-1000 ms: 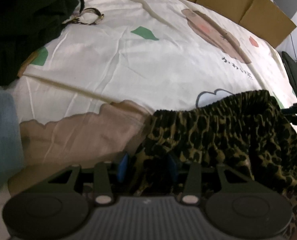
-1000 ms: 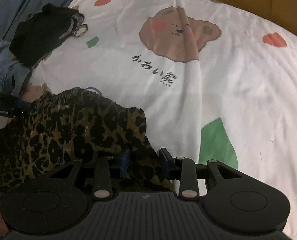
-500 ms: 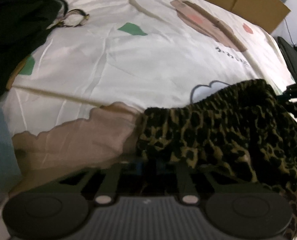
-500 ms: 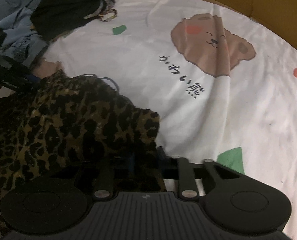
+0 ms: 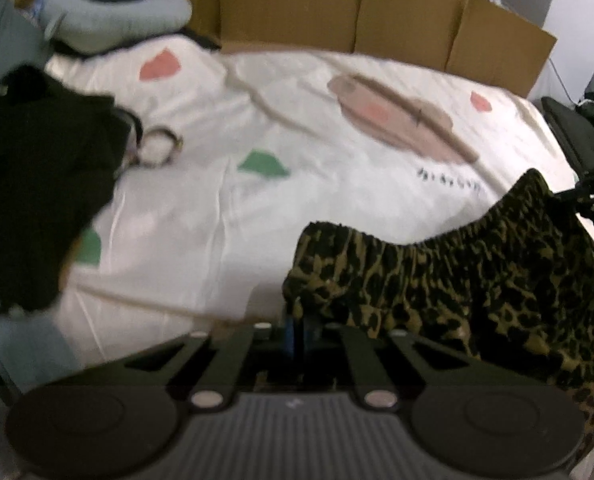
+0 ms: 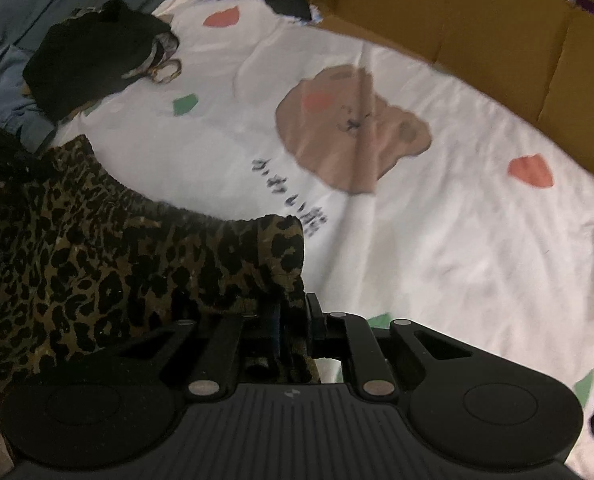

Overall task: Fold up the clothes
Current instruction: 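Lift the shorts by the waistband with both tools, letting them hang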

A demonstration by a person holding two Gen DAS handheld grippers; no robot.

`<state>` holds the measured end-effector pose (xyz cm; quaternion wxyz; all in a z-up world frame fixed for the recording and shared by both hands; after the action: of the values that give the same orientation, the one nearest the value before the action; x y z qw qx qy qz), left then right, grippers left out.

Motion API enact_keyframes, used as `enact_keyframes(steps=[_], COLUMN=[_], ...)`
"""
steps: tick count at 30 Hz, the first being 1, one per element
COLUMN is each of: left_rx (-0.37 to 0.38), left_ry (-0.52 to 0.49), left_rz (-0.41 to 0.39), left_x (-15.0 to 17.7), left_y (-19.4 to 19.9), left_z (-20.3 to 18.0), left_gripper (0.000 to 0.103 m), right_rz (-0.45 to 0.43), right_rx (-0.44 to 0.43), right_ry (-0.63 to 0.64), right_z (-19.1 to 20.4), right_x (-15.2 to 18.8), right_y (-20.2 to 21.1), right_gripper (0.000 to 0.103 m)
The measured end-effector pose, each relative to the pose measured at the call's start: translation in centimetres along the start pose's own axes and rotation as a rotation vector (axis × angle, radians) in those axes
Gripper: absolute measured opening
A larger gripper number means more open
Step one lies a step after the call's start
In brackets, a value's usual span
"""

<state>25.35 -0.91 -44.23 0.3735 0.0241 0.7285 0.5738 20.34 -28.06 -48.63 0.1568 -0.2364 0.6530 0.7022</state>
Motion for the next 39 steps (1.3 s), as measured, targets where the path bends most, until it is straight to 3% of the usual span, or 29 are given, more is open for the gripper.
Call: enact_keyframes(steps=[18, 29, 39], left_rx=[-0.011, -0.035, -0.071], left_ry=[-0.137, -0.159, -0.157], left_rz=[-0.178, -0.241, -0.268], left_x=[-10.3, -17.2, -21.0], left_y=[-1.2, -2.7, -5.0], left_z=[-1.2, 0.1, 1.5], left_gripper=[0.003, 0.003, 0.003], right_rz=[-0.118, -0.195, -0.207], right_rx=[0.193, 0.291, 0.336], right_ry=[0.006, 0.022, 0.021], right_z=[-6.2, -10.0, -12.7], right_x=[-6.1, -11.2, -15.2], right_y=[2.6, 2.4, 0.3], right_gripper=[0.009, 0.009, 0.009])
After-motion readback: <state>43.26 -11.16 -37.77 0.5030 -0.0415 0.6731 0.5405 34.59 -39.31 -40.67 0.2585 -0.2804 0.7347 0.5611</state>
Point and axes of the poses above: each gripper's, at about its wrist camera, not at the fingertips, and y roughly against the way its jaws point, z to its left, x to its underside, the point moved 10 cm from there along -y, roughly the way its jaws point, and after that the axes turned 2 degrees about x, right-handed, at the moved point
